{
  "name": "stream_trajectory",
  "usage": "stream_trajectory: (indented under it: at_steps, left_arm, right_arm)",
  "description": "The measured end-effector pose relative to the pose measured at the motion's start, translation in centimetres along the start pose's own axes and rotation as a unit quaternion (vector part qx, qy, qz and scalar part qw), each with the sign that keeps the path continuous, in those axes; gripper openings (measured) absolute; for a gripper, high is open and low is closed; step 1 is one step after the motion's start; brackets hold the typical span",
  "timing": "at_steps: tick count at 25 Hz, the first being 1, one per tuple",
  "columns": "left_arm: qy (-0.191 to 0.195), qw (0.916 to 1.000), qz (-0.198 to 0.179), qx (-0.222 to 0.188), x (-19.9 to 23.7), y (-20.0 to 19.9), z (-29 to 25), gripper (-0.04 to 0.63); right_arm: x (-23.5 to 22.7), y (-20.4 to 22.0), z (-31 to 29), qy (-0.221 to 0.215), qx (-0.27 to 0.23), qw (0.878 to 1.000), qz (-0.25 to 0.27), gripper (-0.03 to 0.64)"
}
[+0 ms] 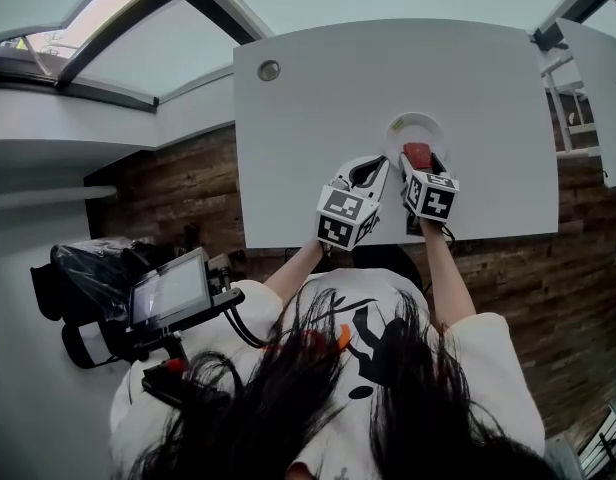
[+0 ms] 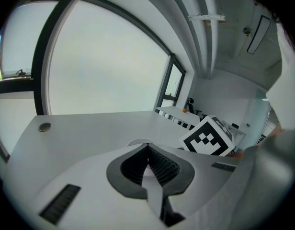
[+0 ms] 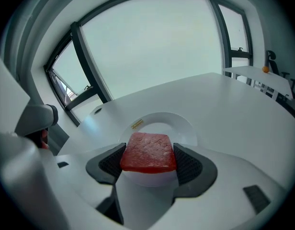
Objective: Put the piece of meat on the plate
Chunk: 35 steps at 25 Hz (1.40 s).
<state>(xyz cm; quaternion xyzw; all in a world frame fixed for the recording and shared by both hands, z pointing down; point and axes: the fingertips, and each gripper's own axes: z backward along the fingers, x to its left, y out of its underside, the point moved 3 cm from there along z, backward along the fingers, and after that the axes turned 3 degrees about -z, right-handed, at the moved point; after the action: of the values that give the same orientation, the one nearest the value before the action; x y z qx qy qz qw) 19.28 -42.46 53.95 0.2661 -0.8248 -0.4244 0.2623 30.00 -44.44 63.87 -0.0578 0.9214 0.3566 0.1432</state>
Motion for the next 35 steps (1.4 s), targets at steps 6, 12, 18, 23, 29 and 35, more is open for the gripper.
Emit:
stream_trajectory:
  at_steps: [6, 12, 18, 23, 29, 35]
  left_arm:
    - [-0.001, 1.0000, 0.000, 0.001, -0.1, 0.0, -0.1, 0.006]
    - [-0.001, 1.0000, -0.004, 0.003, 0.0, 0.3, -0.1, 0.006]
    - [-0.006, 1.0000, -0.002, 0.003, 0.5, 0.6, 0.1, 0.006]
    - [-0.007, 1.0000, -0.002, 0.004, 0.7, 0.8, 0.2, 0.006]
    - [-0.003, 1.0000, -0.005, 0.005, 0.5, 0.9, 0.1, 0.006]
    - [-0.002, 0.9999, -0.005, 0.010, 0.5, 1.3, 0.1, 0.006]
  right_arm:
    - [0.1, -0.3, -0.3, 0.012, 0.006, 0.999, 0.037, 0.307]
    - [-0.1, -0.3, -0.9, 0.032, 0.009, 0.996, 0.086, 0.307]
    - [-0.2, -0.2, -0.9, 0.042, 0.006, 0.992, 0.121, 0.307]
    - [-0.8, 0.3, -1.0, 0.043, 0.012, 0.993, 0.109, 0.307]
    - [-1.0, 0.4, -1.1, 0.041, 0.023, 0.993, 0.107, 0.307]
    - [-1.3, 0.3, -1.1, 0.042, 0.026, 0.993, 0.107, 0.307]
